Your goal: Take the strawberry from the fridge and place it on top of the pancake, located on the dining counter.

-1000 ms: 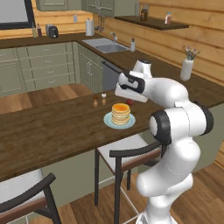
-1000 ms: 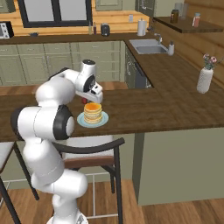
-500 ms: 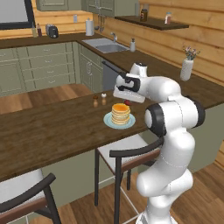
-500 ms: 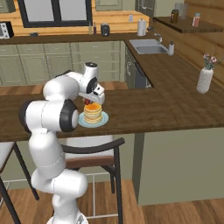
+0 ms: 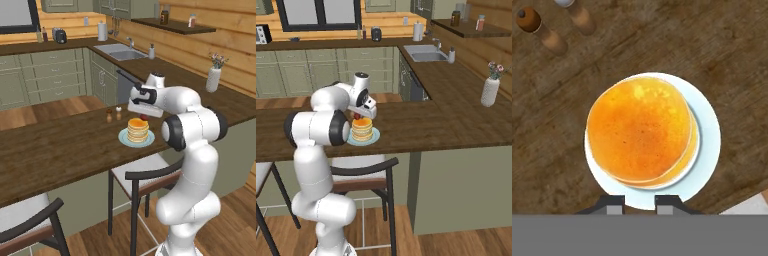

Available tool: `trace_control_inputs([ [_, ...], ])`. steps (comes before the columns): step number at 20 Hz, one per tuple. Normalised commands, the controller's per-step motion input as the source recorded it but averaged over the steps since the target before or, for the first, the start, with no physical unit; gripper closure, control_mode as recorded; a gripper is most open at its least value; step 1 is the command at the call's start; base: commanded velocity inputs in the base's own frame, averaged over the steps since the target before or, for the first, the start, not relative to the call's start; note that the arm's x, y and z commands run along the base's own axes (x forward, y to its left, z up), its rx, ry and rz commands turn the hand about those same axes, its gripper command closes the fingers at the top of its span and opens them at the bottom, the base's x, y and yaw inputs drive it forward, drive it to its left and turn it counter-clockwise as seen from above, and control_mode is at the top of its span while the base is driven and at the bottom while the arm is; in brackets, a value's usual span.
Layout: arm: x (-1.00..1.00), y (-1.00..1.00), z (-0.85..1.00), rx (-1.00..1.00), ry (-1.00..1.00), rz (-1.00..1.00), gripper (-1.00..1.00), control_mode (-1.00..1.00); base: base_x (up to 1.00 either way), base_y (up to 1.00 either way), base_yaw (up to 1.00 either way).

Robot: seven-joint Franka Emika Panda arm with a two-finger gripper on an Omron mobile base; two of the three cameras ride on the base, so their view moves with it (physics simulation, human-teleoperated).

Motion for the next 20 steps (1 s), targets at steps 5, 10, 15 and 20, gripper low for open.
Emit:
trace_control_inputs([
  [5,0.08,0.02,-0.17,-0.01,0.00,0.00,1.00,-1.00,0.00,0.00,0.00],
  [10,0.19,0.02,-0.03,0.00,0.00,0.00,1.00,-1.00,0.00,0.00,0.00],
  [15,0.17,0.02,0.00,0.00,0.00,0.00,1.00,-1.00,0.00,0.00,0.00],
  [20,0.08,0.00,-0.12,0.00,0.00,0.00,1.00,-1.00,0.00,0.00,0.00],
])
